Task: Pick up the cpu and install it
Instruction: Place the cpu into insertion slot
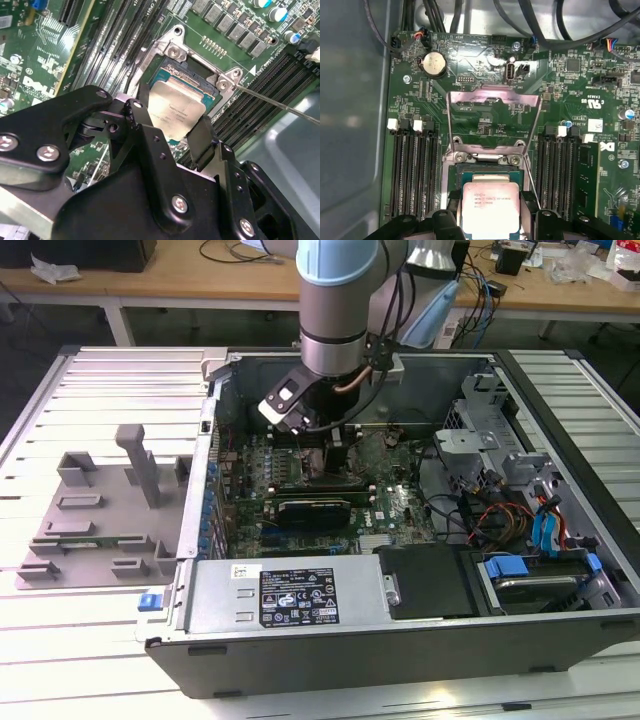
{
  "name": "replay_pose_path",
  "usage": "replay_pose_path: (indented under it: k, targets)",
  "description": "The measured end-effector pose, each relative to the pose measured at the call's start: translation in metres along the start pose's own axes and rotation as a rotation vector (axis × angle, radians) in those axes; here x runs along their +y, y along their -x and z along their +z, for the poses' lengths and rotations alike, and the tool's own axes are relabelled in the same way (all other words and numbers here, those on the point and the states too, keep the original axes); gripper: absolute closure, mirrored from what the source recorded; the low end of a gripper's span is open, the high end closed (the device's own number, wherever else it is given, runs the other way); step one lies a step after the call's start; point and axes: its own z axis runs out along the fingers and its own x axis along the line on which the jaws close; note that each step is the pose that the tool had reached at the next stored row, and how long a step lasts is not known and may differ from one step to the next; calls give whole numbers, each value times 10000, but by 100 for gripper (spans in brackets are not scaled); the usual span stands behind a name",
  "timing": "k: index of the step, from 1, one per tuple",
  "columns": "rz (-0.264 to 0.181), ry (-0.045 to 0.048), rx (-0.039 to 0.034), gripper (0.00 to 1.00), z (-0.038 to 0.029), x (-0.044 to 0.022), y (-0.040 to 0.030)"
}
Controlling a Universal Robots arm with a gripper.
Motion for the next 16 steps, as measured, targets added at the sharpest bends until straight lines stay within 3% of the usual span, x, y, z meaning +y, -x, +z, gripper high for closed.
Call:
replay_pose_path:
  k: [4, 10, 16]
  targets:
    - [259, -2, -12, 45, 52, -7, -7]
    - [308, -2, -14, 45, 118, -9, -32]
    - [334, -3, -16, 45, 131, -9, -32]
